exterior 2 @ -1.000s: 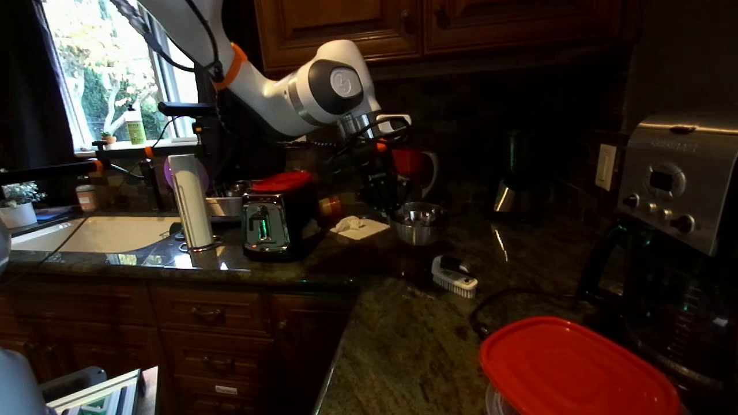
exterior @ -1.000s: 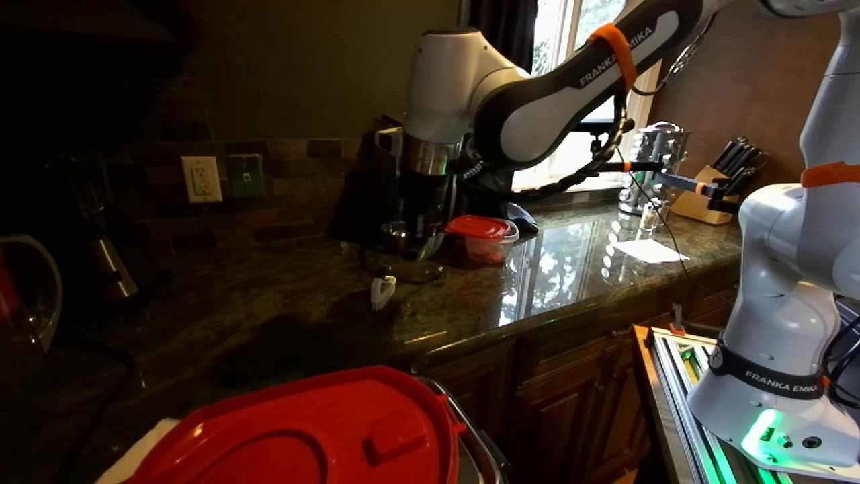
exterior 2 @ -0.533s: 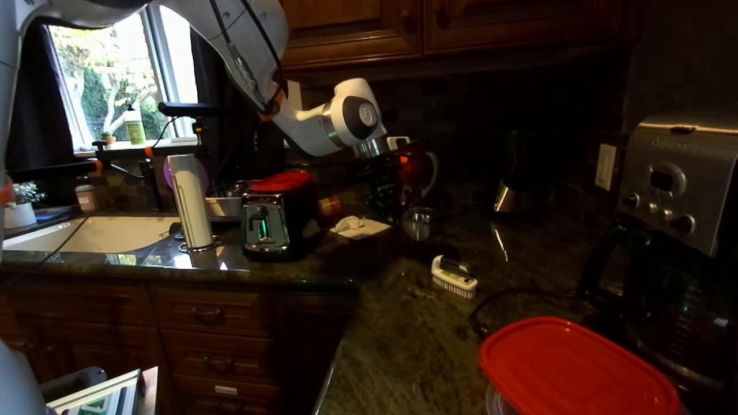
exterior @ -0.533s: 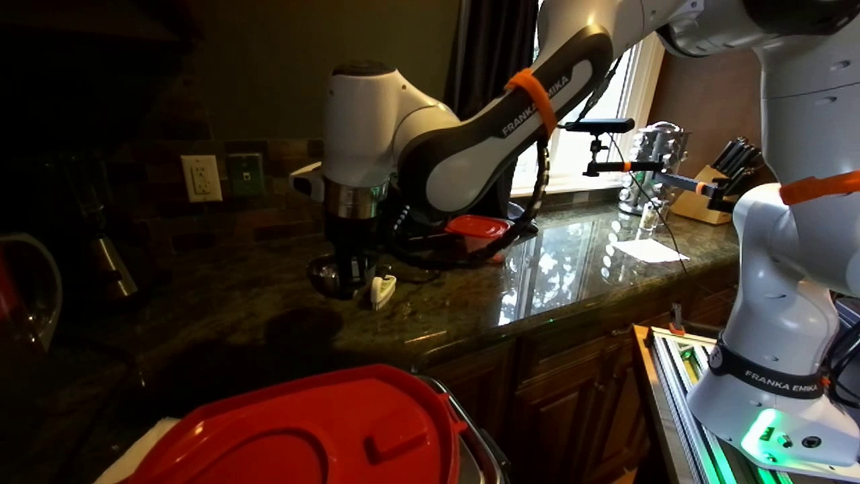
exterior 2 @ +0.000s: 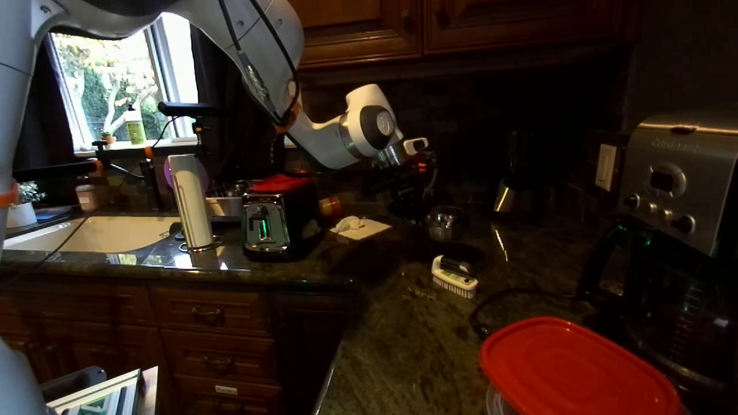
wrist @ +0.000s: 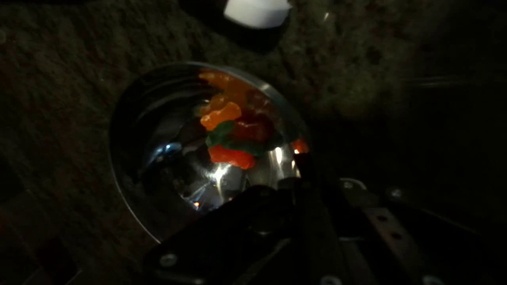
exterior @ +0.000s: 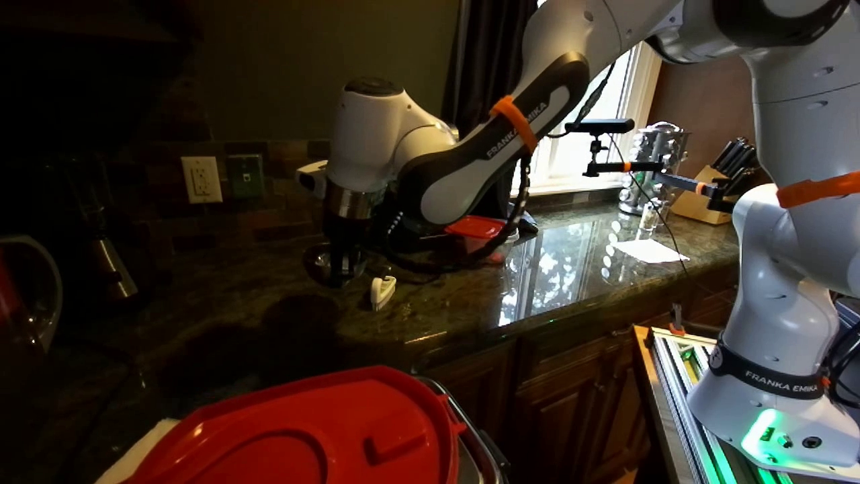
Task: Place the silver bowl on the counter top
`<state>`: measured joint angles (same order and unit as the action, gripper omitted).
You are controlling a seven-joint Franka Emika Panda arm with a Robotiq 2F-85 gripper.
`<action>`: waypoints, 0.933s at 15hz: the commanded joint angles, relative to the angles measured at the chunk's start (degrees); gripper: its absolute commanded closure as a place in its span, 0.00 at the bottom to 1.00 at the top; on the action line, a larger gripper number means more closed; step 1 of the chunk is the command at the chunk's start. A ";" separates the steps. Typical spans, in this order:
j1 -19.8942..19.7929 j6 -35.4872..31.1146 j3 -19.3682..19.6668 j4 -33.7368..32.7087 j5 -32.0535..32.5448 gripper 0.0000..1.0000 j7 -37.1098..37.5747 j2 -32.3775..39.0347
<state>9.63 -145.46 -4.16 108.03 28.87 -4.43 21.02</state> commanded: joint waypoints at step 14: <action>-1.76 14.50 4.56 -32.57 -6.13 0.99 -8.11 23.57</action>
<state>8.54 -133.69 1.34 80.67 24.98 -10.15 41.33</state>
